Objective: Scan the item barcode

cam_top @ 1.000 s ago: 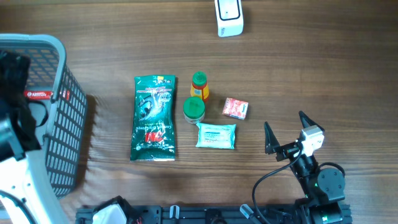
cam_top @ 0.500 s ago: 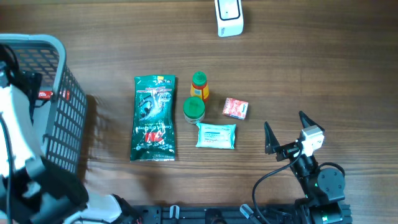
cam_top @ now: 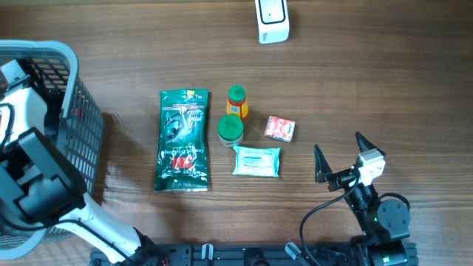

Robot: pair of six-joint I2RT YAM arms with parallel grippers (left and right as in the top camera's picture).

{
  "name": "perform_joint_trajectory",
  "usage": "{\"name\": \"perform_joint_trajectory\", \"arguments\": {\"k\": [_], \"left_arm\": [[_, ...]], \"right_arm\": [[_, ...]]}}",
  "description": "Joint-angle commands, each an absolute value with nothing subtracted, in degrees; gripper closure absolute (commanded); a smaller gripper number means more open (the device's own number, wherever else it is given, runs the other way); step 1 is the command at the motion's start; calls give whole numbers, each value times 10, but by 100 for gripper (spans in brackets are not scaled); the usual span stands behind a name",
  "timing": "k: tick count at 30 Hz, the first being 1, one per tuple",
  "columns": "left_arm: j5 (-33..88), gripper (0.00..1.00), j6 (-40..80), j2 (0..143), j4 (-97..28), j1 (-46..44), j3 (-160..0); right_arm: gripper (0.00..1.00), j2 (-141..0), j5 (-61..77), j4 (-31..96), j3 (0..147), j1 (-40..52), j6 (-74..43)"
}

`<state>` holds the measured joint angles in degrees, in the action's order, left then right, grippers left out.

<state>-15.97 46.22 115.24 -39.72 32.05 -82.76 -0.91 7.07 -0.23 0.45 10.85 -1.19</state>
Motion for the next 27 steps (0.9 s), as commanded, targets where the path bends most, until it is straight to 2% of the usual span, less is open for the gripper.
{"name": "perform_joint_trajectory", "arguments": {"k": [1, 5, 6, 7, 9, 12, 13, 19, 27], "left_arm": [[-144, 0, 467, 1190, -369, 324, -823], [-142, 0, 446, 1219, -364, 324, -823], [-142, 4, 420, 1226, -364, 324, -823], [-142, 25, 389, 1228, -368, 324, -823], [-147, 53, 359, 1229, -376, 324, -823], [-164, 88, 360, 1229, -397, 326, -823], [-164, 96, 360, 1229, -407, 327, -823], [-164, 96, 360, 1193, -437, 332, -824], [-158, 96, 364, 983, -463, 335, -824]], "right_arm": [[0, -8, 75, -4, 3, 111, -11], [0, -8, 75, -4, 3, 111, -11], [0, -8, 75, -4, 3, 111, -11], [0, -8, 75, -4, 3, 111, -11], [0, -8, 75, -4, 3, 111, -11], [0, -8, 75, -4, 3, 111, -11], [0, -8, 75, -4, 3, 111, -11], [0, -8, 75, -4, 3, 111, -11], [0, -8, 75, -4, 3, 111, -11]]}}
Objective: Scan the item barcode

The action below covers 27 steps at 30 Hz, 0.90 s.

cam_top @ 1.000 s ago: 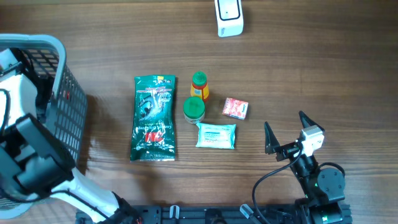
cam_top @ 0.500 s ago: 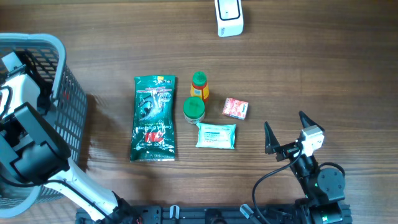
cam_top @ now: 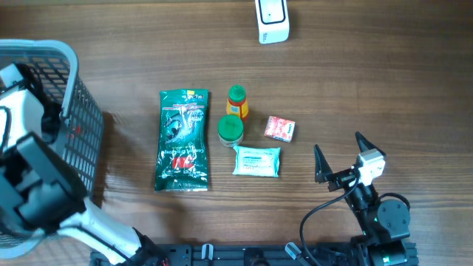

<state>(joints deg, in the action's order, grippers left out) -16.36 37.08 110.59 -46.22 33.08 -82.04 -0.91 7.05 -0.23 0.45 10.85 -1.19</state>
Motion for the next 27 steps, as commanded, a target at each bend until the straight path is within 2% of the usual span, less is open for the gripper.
{"name": "perform_joint_trajectory", "arguments": {"k": [1, 4, 10, 12, 18, 19, 25, 27], "left_arm": [[-152, 96, 364, 945, -466, 335, -824], [-108, 96, 364, 829, -477, 335, -824], [88, 96, 364, 663, -519, 326, -824], [97, 96, 363, 631, -541, 306, -824], [96, 96, 362, 579, -635, 150, -824], [96, 96, 362, 579, -634, 99, -820], [76, 96, 359, 601, -544, -87, -771], [74, 96, 319, 618, -508, -140, -758]], "right_arm": [[0, -8, 75, -4, 3, 111, -11], [0, -8, 75, -4, 3, 111, -11], [0, -8, 75, -4, 3, 111, -11], [0, -8, 75, -4, 3, 111, -11], [0, -8, 75, -4, 3, 111, -11], [0, -8, 75, -4, 3, 111, -11], [0, -8, 75, -4, 3, 111, -11], [0, -8, 75, -4, 3, 111, -11]]}}
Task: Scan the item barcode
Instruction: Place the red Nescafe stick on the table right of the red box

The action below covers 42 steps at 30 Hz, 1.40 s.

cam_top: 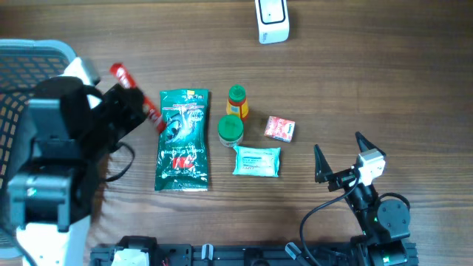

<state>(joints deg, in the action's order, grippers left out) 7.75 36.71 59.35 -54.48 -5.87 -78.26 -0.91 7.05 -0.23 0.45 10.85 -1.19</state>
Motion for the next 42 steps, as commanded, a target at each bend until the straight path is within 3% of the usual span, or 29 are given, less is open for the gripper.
{"name": "perform_joint_trajectory", "arguments": {"k": [1, 8, 21, 30, 33, 42], "left_arm": [[74, 96, 286, 633, -481, -176, -751], [74, 96, 121, 766, -357, -331, -743], [74, 96, 118, 1032, -149, -451, -743], [81, 96, 204, 1118, -111, -472, -743], [88, 82, 235, 1126, -113, -476, -743], [87, 96, 241, 1113, -117, -475, -744]], "right_arm": [[0, -8, 75, -4, 3, 111, -11], [0, -8, 75, -4, 3, 111, -11], [0, -8, 75, -4, 3, 111, -11], [0, -8, 75, -4, 3, 111, -11], [0, -8, 75, -4, 3, 111, -11], [0, -8, 75, -4, 3, 111, -11]]}}
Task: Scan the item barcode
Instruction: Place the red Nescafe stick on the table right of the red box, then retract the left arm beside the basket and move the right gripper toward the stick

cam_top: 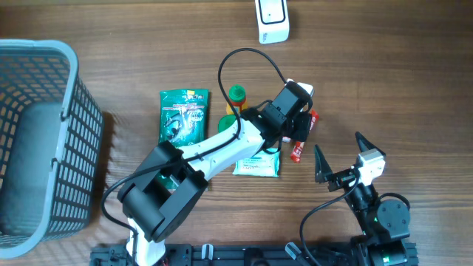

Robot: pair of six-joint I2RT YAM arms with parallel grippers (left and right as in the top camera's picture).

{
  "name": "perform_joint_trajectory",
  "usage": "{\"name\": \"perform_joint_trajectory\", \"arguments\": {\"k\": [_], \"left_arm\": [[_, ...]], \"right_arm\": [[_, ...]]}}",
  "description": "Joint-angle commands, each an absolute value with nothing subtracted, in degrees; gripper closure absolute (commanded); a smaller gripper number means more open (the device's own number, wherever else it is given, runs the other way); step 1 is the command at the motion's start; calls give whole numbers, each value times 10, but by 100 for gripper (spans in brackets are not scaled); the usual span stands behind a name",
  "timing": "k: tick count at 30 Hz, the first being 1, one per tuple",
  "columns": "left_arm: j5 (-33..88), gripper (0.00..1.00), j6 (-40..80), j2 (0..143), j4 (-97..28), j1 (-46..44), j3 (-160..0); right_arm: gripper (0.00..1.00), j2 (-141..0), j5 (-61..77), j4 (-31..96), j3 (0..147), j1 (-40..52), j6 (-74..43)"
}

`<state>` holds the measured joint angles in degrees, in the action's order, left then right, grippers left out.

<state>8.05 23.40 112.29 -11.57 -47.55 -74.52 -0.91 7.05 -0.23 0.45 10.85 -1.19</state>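
My left arm reaches across the middle of the table. Its gripper (301,131) is shut on a long red packet (298,151), which hangs slanted just right of the grouped items. The white barcode scanner (272,21) stands at the far edge, well beyond the packet. My right gripper (340,157) rests open near the front right, a short way from the packet's lower end and holding nothing.
A grey basket (44,52) fills the left side. A green bag (182,114), an orange bottle with a green cap (236,94) and a teal wipes pack (260,164) lie mid-table, partly covered by the left arm.
My left gripper, still holding the red packet, was beside the basket left of the green bag. It is now to the right of the item group. The right arm has not moved.
At the two oldest moments my left arm was reaching down into the basket. After that it was outside the basket with a red packet in its fingers, next to the green bag. The packet is now held past the items, near my right gripper.
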Motion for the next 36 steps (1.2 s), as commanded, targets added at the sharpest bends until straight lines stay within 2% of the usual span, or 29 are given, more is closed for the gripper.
{"name": "perform_joint_trajectory", "arguments": {"k": [1, 5, 7, 12, 16, 19, 22, 23, 24, 36], "left_arm": [[87, 96, 241, 1104, -119, -473, -744], [65, 96, 213, 1037, -144, -464, -744], [17, 96, 191, 983, -183, -459, -744], [-143, 95, 141, 829, -312, -457, -744], [-279, 90, 137, 727, -451, -457, -744], [-311, 79, 142, 665, -546, -457, -744], [-312, 53, 168, 616, -623, -457, -744], [-311, 37, 172, 604, -644, -457, -744], [-311, 1, 172, 591, -669, -457, -743], [-311, 0, 173, 561, -731, -457, -743]], "right_arm": [[0, -8, 75, -4, 3, 111, -11], [0, -8, 75, -4, 3, 111, -11], [0, -8, 75, -4, 3, 111, -11], [0, -8, 75, -4, 3, 111, -11], [0, -8, 75, -4, 3, 111, -11], [0, -8, 75, -4, 3, 111, -11], [0, -8, 75, -4, 3, 111, -11], [0, -8, 75, -4, 3, 111, -11], [0, -8, 75, -4, 3, 111, -11], [1, -8, 75, -4, 3, 111, -11]]}}
